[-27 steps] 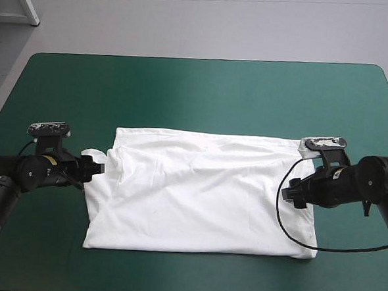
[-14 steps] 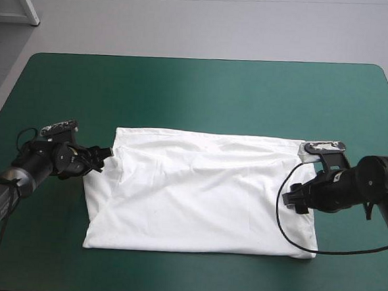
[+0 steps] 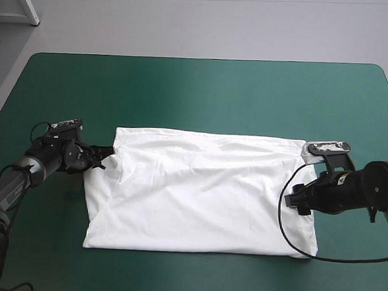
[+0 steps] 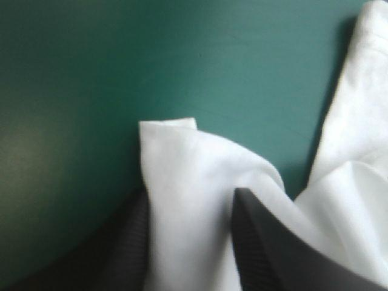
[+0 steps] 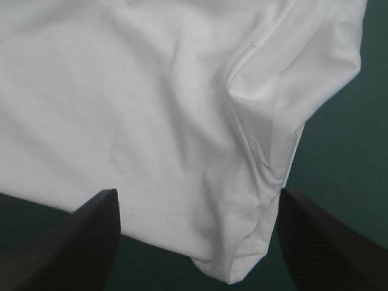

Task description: Fold the cloth

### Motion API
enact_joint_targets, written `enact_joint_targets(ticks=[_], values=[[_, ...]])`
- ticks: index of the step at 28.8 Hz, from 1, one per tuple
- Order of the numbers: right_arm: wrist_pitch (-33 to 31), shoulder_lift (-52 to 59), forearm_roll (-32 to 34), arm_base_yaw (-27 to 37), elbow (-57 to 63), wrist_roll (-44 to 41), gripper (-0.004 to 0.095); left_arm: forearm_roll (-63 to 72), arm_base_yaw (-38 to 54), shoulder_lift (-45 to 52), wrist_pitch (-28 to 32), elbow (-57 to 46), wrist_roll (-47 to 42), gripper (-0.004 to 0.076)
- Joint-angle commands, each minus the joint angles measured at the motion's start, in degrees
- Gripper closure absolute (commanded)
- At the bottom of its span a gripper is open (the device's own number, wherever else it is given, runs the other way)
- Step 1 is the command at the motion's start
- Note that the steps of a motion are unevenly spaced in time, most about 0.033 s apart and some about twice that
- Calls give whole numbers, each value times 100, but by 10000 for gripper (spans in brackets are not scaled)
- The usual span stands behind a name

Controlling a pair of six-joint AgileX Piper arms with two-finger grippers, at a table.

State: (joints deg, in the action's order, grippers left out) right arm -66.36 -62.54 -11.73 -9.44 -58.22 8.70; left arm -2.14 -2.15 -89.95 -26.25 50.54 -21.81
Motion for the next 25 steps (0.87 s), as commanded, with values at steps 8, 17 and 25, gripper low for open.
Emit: enact_joint_targets(ticks=[8,17,25], values=[[189,119,-25,29,-181,18,238,-54,-24,449,-70,32,-47,734],[423,119,-25,29,-181,18,291,112,-35,1809,55,32,-47,734],[629,119,-16,29,-181,18,301,2373,-713,2046,-322,19,2648,734]])
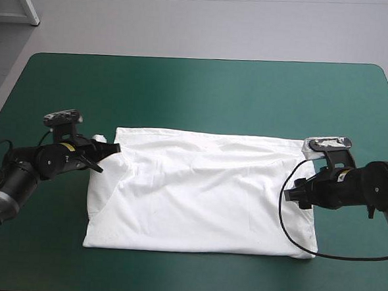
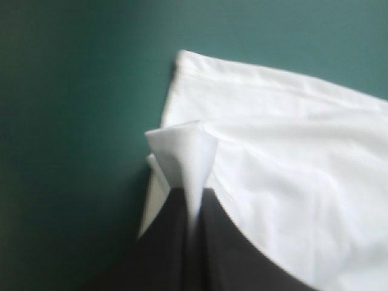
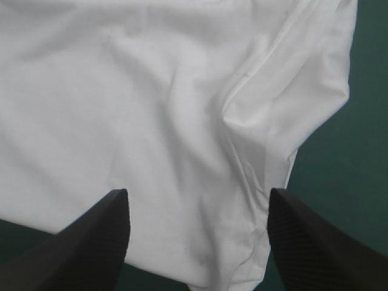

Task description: Fold the cloth

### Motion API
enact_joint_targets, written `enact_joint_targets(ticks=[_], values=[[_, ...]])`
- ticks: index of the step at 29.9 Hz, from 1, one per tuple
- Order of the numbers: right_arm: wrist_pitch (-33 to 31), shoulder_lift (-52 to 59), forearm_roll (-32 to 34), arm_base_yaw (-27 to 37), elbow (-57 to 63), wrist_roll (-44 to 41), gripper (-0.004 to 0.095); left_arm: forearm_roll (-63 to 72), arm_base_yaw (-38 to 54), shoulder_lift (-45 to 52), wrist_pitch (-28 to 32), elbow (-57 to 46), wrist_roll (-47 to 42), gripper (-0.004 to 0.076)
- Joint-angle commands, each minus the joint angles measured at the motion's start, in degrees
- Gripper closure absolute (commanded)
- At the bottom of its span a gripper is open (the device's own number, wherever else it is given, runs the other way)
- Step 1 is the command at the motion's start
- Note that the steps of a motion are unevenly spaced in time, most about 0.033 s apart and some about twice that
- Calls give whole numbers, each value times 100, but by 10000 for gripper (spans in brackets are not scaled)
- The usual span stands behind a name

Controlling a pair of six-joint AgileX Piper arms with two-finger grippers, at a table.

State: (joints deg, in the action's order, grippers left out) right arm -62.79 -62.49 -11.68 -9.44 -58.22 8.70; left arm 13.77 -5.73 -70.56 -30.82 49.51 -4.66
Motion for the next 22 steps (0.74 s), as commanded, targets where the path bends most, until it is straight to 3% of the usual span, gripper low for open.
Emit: enact_joint_targets(ticks=[1,10,13,18,20,22], values=[[286,115,-21,29,-181,18,301,819,-547,65,135,98,1070,734],[106,115,-21,29,-181,6,301,570,-1420,-837,219,-61,1107,720],[4,115,-21,29,-181,6,302,509,-1420,-1120,219,-61,1133,614],[-66,120,-21,29,-171,6,301,419,-1420,-1275,22,-9,1133,288],[-84,120,-21,29,-171,6,302,283,-1420,-1251,-213,159,1133,222],[-154,120,-21,29,-171,6,303,103,-1409,-1201,-642,417,1107,216]])
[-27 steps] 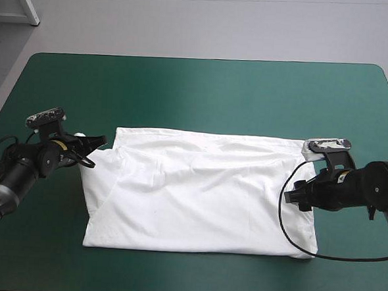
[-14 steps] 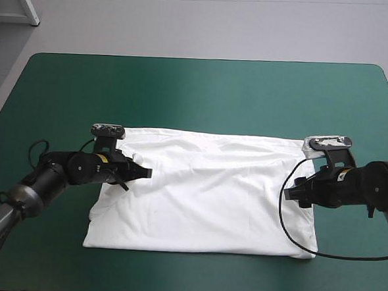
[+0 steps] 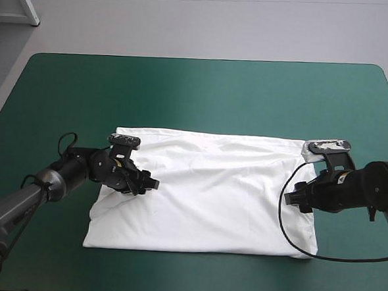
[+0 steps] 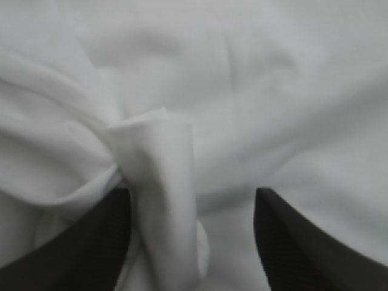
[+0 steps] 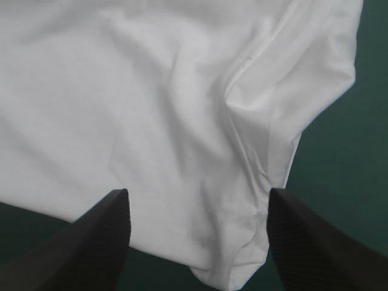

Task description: Fold the cloth

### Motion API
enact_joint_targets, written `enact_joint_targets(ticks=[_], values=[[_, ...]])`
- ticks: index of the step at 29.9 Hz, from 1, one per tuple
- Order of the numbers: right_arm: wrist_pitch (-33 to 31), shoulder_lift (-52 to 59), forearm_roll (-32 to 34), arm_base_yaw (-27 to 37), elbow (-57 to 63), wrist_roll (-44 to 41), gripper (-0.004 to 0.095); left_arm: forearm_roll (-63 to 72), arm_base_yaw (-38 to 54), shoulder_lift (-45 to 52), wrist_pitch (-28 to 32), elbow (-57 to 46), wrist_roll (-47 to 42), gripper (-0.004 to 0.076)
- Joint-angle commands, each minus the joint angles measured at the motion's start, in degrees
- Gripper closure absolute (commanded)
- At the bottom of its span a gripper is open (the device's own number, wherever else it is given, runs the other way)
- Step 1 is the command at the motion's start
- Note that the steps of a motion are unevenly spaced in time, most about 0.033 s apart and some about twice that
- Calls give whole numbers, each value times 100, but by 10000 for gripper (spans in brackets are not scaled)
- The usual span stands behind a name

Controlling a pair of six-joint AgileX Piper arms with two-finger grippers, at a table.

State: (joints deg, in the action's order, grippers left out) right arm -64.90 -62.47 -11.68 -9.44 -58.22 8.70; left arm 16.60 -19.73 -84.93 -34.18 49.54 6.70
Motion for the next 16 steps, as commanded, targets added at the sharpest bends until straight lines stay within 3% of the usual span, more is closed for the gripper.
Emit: enact_joint_targets(ticks=[1,8,13,16], values=[[-18,118,-21,29,-171,-6,303,-278,1,276,-524,588,-106,221],[-121,265,-64,29,129,-160,305,-856,1,766,-1731,1708,-670,266],[-652,410,23,29,164,-380,307,-938,1,1299,-2882,1785,-941,266],[-665,583,85,29,244,-552,307,-1146,1,1570,-3523,1636,-1184,266]])
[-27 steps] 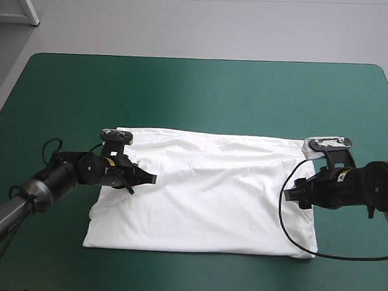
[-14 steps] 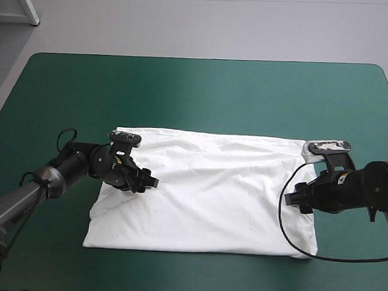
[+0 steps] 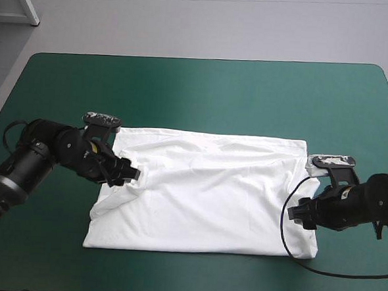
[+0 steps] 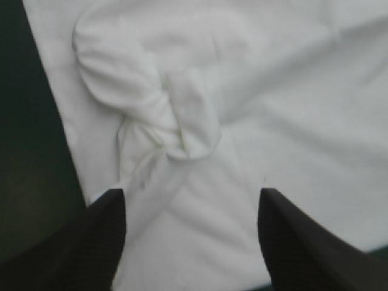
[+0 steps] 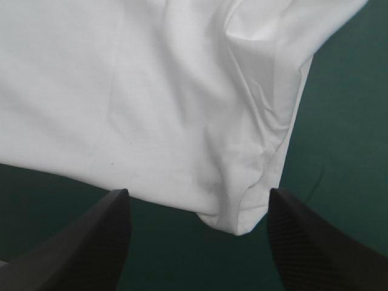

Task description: Fold the cloth

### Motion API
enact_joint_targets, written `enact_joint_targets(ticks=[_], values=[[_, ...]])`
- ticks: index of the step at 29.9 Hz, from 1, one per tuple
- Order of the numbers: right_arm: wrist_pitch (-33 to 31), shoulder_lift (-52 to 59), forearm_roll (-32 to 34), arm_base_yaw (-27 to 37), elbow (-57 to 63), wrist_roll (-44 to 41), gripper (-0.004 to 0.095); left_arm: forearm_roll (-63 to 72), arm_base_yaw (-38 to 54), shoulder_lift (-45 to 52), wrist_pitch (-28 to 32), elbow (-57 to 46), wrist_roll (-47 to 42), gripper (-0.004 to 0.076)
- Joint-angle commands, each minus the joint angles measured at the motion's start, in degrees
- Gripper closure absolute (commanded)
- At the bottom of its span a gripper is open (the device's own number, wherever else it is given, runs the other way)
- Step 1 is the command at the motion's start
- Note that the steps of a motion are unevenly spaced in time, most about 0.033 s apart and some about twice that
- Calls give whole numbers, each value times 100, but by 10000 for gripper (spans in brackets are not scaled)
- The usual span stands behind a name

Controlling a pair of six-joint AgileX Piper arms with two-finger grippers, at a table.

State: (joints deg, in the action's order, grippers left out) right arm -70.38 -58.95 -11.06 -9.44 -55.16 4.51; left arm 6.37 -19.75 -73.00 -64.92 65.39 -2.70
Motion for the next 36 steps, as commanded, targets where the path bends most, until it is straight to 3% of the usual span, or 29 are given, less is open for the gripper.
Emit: enact_joint_targets(ticks=[1,8,15,27,36], values=[[-126,293,41,29,-27,-186,307,-218,3,466,-554,-28,-310,266],[-126,537,65,29,409,-279,307,-727,3,1268,-888,-902,-883,266],[-126,537,65,29,838,-210,307,-806,3,1530,-762,-1840,-1183,266],[-128,585,14,29,949,-210,310,-319,3,1053,849,-3293,-1197,266],[-128,585,77,29,949,-210,310,-279,3,662,1712,-3465,-1131,297]])
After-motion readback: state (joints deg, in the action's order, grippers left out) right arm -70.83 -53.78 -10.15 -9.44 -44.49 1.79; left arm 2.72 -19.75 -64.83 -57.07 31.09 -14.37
